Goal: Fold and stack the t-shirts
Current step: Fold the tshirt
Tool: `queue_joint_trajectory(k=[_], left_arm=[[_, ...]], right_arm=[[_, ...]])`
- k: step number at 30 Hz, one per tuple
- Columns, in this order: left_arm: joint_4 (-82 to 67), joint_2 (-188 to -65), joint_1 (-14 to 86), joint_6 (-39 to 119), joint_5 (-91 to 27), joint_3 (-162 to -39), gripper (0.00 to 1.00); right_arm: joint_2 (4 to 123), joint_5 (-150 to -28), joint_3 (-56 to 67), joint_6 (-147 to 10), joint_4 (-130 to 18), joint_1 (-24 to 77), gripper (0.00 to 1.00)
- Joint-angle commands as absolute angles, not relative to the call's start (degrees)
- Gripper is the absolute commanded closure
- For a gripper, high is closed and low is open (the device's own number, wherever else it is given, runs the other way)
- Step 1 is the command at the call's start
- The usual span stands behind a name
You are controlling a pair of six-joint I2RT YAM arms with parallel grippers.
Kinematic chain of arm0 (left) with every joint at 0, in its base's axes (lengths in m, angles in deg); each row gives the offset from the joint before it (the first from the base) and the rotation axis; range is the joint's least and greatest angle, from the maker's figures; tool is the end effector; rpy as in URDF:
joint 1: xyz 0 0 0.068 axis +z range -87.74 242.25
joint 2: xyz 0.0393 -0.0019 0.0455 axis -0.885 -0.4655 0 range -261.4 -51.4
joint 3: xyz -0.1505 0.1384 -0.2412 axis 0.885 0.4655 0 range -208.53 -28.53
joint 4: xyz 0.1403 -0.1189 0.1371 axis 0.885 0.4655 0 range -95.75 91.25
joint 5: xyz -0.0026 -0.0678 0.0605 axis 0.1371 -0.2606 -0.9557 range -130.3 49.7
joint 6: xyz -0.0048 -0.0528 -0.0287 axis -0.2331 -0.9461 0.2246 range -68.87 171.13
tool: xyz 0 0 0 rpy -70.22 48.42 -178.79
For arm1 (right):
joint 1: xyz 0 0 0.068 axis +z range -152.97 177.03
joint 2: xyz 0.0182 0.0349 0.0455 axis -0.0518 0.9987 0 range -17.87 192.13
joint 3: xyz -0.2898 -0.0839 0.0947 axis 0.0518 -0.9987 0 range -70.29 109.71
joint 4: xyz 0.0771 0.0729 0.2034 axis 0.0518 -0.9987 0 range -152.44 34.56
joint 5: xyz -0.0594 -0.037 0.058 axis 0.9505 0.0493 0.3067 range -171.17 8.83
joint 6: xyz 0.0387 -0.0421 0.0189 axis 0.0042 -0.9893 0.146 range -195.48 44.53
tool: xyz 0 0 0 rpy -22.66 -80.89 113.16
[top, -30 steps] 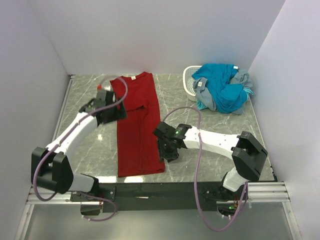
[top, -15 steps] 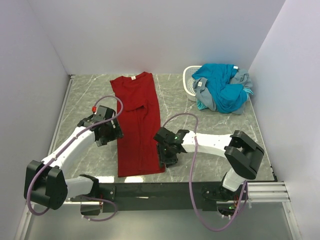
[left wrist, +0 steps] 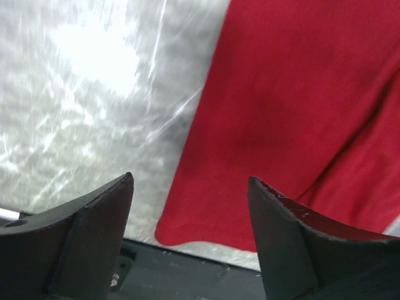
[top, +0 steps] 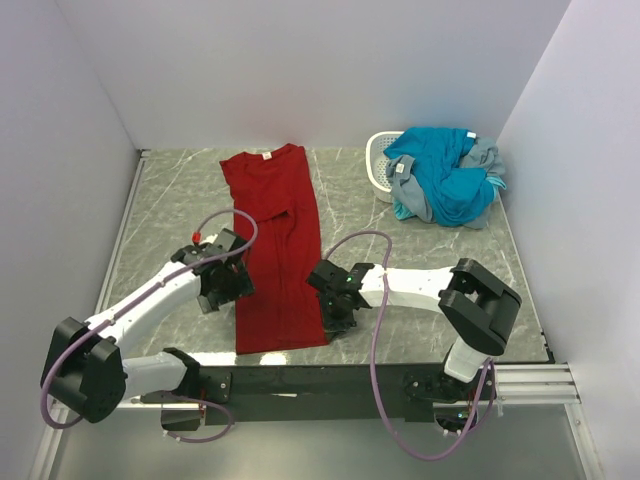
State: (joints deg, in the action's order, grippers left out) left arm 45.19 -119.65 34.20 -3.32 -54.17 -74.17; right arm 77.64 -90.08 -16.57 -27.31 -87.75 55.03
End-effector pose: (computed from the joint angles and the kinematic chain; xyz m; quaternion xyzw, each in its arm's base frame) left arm 0.1429 -0.0639 0.2622 -0.2411 0.9526 -0.0039 0.1856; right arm 0.1419 0.2402 0.2117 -0.0954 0.9828 0.1564 0.0213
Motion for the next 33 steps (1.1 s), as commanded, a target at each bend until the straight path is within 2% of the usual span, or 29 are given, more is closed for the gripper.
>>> queue_joint_trajectory(k=[1, 10, 15, 22, 33], left_arm=[[48.5, -116.9, 32.2, -9.5, -55.7, -72.1, 0.22], [52.3, -111.9, 27.7, -17.6, -53.7, -65.7, 0.42], [54.1, -113.1, 21.6, -22.8, -54.1, -65.9, 0.48], [51.7, -116.2, 17.9, -25.0, -51.0, -63.9, 0.51], [43.3, -112.1, 16.6, -28.6, -46.5, -56.7, 0.51]], right_arm=[[78.2, -89.2, -15.4, -28.4, -90.1, 55.5, 0.93], [78.6, -88.6, -13.5, -31.2, -92.6, 55.3, 0.93], [78.4, -89.2, -14.2, -31.4, -92.6, 55.3, 0.93], [76.4, -90.2, -15.7, -30.7, -91.6, 55.4, 0.93], [75.0, -91.0, -17.3, -30.6, -90.4, 55.3, 0.93]])
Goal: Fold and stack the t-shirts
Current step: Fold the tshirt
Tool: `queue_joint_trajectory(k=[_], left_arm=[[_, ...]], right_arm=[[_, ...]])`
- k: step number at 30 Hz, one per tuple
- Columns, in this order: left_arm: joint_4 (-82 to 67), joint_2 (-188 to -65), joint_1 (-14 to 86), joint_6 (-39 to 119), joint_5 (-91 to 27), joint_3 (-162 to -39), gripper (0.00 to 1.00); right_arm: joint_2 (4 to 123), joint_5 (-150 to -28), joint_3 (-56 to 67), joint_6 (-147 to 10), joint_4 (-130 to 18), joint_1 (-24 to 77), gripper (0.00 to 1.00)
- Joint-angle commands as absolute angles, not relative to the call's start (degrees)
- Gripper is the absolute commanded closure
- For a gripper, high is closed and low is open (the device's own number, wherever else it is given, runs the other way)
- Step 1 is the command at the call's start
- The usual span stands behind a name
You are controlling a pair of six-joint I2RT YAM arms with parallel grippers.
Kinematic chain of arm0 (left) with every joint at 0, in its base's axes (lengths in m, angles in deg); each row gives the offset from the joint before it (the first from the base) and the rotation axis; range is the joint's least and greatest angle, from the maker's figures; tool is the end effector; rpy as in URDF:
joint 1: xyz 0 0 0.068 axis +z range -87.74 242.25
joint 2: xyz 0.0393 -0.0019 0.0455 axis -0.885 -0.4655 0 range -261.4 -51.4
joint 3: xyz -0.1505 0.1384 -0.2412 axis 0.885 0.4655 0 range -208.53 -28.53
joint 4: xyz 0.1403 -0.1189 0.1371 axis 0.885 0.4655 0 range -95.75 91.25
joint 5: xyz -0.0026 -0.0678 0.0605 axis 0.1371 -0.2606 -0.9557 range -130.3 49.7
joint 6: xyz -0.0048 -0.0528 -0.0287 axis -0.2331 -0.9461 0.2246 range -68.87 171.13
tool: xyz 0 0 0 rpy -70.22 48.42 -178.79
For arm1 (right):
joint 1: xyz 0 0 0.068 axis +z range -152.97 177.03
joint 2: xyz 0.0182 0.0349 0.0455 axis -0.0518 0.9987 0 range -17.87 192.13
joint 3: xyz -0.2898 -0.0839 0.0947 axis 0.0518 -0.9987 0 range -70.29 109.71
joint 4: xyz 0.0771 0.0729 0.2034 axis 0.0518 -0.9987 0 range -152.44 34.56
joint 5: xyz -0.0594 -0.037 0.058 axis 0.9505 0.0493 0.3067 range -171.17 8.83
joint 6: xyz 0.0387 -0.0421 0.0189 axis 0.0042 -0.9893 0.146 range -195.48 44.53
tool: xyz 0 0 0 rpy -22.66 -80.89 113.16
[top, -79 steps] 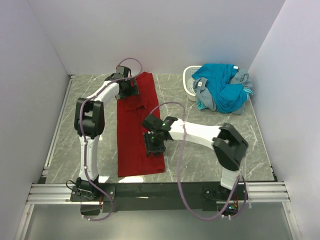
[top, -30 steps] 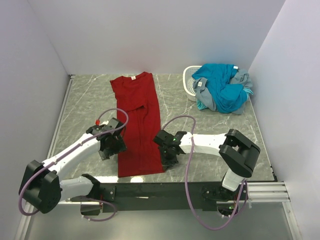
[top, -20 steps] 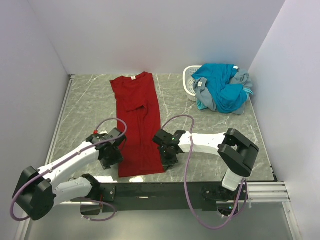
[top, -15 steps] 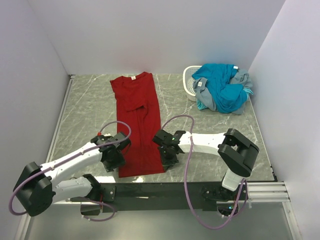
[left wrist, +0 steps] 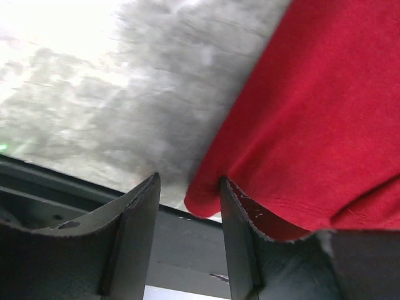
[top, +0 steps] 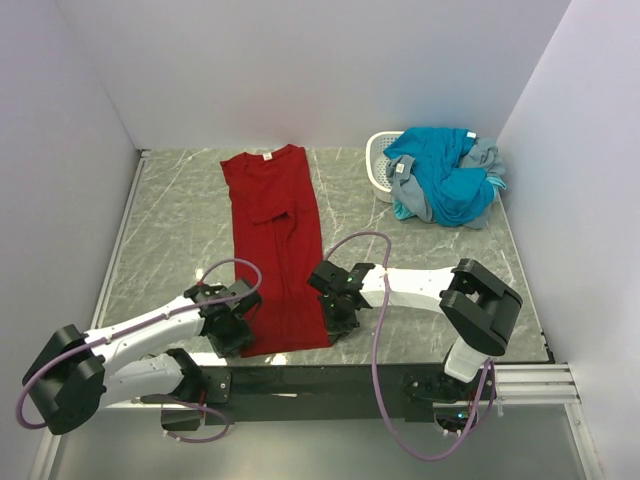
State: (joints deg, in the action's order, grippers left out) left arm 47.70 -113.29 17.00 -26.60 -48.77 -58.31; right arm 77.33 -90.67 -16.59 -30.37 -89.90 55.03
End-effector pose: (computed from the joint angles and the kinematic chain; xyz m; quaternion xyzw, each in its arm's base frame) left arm 0.0708 -0.0619 0.2069 -0.2814 0.9560 0.0012 0.0833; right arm 0.1389 0.2362 0.2120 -0.1211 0.9817 0.1465 0.0114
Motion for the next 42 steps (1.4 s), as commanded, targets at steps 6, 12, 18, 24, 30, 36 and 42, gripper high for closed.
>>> queue_joint_trajectory(k=[6, 12, 18, 24, 30, 36, 42], left_arm=[[39.8, -112.0, 16.6, -29.1, -44.6, -53.5, 0.58], [39.4, -113.1, 16.4, -29.5, -43.4, -52.6, 0.8], [40.6, -113.1, 16.1, -29.6, -43.1, -53.0, 0.99], [47.4, -109.7, 15.8, -28.1, -43.2, -57.3, 0.99], [51.4, -106.1, 15.8, -27.3, -40.7, -59.1, 0.99], [53.1, -107.0, 15.8, -26.6, -42.9, -66.2, 1.0], [47.4, -112.4, 21.0, -23.2, -45.7, -69.7, 1.0]], right_arm=[[75.5, -91.2, -17.3, -31.3, -90.2, 55.2, 0.93], [75.3, -90.9, -17.2, -31.7, -90.6, 55.1, 0.93], [75.1, -91.0, -16.9, -32.3, -91.4, 54.8, 0.95], [71.7, -89.6, -15.7, -33.6, -97.2, 54.8, 1.0], [67.1, -89.2, -16.1, -33.8, -102.7, 54.8, 1.0], [66.0, -86.3, -8.4, -34.9, -108.8, 54.2, 1.0], [69.8, -84.6, -2.9, -36.6, -107.7, 50.6, 1.0]])
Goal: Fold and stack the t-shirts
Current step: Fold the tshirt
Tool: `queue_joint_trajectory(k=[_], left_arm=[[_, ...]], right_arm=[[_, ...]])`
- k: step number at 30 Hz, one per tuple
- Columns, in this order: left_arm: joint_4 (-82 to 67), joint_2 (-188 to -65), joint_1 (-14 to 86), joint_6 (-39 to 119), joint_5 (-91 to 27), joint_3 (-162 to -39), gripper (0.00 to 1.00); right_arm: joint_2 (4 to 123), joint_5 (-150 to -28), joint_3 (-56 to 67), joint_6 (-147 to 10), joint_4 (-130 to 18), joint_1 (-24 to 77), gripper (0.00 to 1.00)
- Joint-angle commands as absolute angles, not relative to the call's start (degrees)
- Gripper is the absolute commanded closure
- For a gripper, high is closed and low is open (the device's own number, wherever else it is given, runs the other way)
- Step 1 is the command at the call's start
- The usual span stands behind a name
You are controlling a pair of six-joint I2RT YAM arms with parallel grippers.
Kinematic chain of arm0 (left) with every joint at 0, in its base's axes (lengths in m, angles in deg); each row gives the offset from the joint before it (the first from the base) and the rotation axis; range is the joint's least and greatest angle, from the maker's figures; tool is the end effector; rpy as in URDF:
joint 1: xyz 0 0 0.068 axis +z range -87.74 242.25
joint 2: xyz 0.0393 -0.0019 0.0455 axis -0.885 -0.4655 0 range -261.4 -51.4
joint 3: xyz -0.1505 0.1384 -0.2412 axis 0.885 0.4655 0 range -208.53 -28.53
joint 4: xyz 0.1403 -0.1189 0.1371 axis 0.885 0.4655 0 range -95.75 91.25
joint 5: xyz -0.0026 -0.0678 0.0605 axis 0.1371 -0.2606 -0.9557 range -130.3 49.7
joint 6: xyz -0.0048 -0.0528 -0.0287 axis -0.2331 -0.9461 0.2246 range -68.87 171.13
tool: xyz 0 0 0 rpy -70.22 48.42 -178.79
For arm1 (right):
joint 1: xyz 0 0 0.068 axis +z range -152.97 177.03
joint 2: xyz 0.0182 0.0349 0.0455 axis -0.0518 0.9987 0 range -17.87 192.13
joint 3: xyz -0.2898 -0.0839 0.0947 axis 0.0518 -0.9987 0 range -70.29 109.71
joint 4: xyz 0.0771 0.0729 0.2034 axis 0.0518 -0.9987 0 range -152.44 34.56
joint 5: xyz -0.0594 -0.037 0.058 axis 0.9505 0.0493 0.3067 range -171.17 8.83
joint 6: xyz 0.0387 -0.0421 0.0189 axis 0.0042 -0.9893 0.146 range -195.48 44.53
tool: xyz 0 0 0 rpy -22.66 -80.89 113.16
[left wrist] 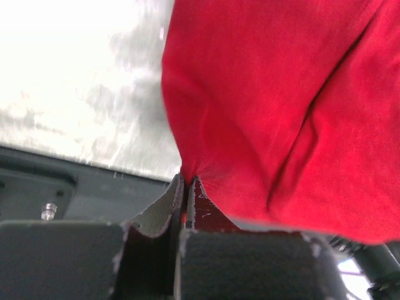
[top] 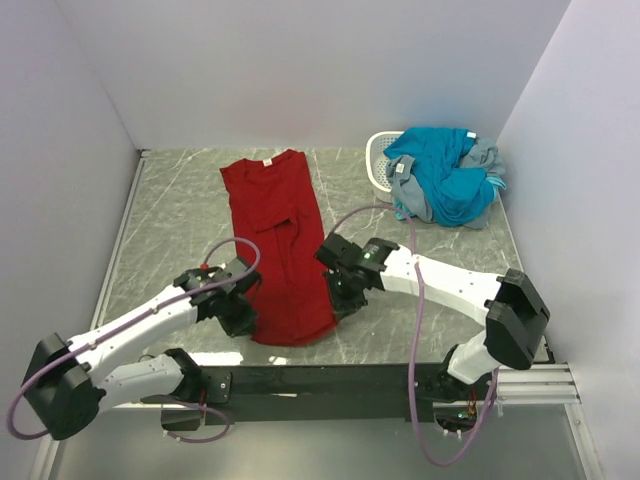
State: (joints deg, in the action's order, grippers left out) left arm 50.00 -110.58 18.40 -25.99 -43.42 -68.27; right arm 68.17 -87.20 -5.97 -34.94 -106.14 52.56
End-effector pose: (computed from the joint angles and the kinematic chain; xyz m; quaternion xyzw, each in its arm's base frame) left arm 0.0815 -0.0747 0.2505 -0.2871 0.9488 -0.0989 0.0870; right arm 0.1388 0.2105 0.2865 -0.1367 0.9774 0.1482 0.0634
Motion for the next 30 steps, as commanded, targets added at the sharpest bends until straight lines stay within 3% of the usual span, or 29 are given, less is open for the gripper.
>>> queue_joint_trajectory(k=[1, 15, 30], left_arm=[[45.9, -112.9, 23.5, -21.0, -45.2, -69.7, 1.0], [34.2, -126.6, 38.9, -5.0, -46.5, -80.4, 1.0], [24.4, -141.7, 50.6, -0.6, -40.2, -90.4, 1.0]], right_arm=[[70.5, -84.4, -1.6, -37.3, -107.4, 49.6, 1.0], [86.5, -81.3, 16.8, -45.8, -105.4, 40.6, 1.0], [103.9, -79.7, 40.7, -52.4, -110.1, 33.4, 1.0]])
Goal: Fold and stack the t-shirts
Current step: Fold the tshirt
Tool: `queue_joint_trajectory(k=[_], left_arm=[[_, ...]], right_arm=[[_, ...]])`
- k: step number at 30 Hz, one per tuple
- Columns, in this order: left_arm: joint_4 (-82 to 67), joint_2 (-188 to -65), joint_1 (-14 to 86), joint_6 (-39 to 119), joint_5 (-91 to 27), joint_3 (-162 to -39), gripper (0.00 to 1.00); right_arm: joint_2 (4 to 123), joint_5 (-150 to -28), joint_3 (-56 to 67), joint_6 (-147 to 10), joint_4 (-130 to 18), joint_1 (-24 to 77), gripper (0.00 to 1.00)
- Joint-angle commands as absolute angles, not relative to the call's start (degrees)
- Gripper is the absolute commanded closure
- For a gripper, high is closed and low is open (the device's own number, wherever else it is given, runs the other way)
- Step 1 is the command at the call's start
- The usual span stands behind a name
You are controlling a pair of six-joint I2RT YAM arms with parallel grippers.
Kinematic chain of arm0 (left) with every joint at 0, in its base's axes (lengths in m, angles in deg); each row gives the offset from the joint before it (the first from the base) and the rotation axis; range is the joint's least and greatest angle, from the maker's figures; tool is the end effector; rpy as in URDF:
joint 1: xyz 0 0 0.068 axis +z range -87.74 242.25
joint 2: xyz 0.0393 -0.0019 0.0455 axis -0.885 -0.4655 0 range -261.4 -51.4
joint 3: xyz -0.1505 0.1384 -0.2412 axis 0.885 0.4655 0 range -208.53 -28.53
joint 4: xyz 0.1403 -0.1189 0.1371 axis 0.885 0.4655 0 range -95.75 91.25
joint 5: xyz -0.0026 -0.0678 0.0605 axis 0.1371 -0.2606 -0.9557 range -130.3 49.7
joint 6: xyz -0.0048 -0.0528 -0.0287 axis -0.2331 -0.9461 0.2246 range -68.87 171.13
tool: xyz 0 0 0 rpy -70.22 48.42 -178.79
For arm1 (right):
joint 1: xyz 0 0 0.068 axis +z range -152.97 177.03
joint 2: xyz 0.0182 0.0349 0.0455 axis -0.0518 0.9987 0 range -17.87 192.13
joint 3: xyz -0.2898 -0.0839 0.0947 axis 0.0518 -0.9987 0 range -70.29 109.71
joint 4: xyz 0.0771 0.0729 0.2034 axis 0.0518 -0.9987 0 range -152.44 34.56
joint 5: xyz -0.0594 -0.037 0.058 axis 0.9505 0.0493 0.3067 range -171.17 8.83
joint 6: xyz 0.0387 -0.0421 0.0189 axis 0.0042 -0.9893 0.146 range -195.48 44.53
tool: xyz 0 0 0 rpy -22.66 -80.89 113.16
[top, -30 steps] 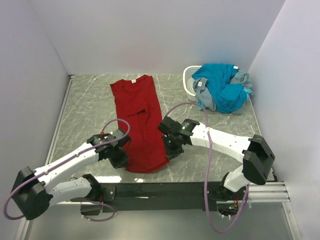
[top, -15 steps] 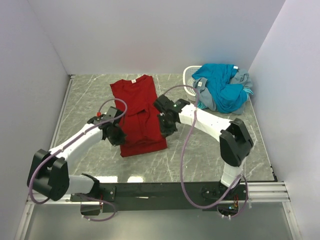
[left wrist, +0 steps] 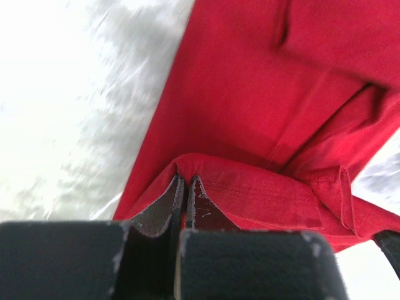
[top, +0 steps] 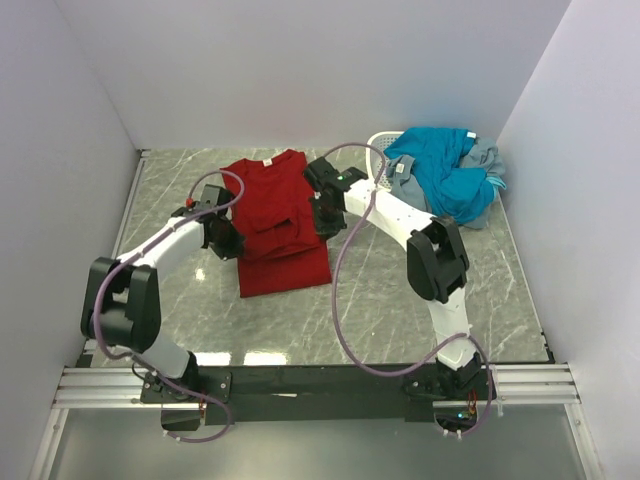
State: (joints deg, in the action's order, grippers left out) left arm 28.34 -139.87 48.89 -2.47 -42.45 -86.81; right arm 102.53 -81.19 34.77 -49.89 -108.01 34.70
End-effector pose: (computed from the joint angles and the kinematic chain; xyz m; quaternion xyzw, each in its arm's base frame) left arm 0.2682 -0.0619 0.2612 -0.3391 0.9138 -0.1076 0.1957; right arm 0.3479 0.2687 0.2721 -0.1034 0.9760 0.1006 0.1630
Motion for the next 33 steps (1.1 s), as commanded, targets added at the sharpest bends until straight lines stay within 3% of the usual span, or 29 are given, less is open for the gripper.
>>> queue_joint_trajectory(k=[1, 9, 18, 19, 20, 21, 22, 25, 33], left_arm=[[24.0, -143.0, 51.2, -0.6, -39.3, -90.7, 1.0], [22.1, -149.0, 54.1, -0.4, -36.3, -94.8, 1.0], [20.1, -151.7, 56.6, -1.4, -35.1, -96.5, 0.99], [20.4, -152.2, 56.9, -1.5, -35.2, -96.8, 0.96], [20.6, -152.0, 57.2, -1.9, -35.8, -97.3, 0.92], [20.5, -151.6, 57.8, -2.1, -36.3, -97.3, 0.84], [20.5, -150.2, 57.9, -2.5, -37.6, -97.2, 0.64], [20.5, -146.6, 58.4, -2.6, -39.8, -96.5, 0.36], [16.9, -138.7, 58.4, -2.2, -37.1, -86.5, 0.3]], right_arm=[[105.3, -79.9, 41.8, -52.6, -110.3, 32.9, 1.0], [113.9, -81.0, 53.8, -55.6, -113.2, 31.2, 1.0], [118.3, -83.7, 57.9, -56.3, -112.8, 30.1, 0.99], [118.4, -84.0, 58.4, -56.4, -112.8, 29.9, 0.93], [118.4, -84.4, 59.0, -56.3, -112.9, 29.9, 0.72], [118.2, -85.1, 59.8, -56.3, -112.7, 29.9, 0.64], [117.3, -85.5, 59.9, -56.3, -112.2, 29.9, 0.59], [113.5, -86.3, 57.3, -56.3, -110.5, 29.9, 0.52], [102.1, -86.1, 40.2, -55.3, -103.8, 29.9, 0.5]])
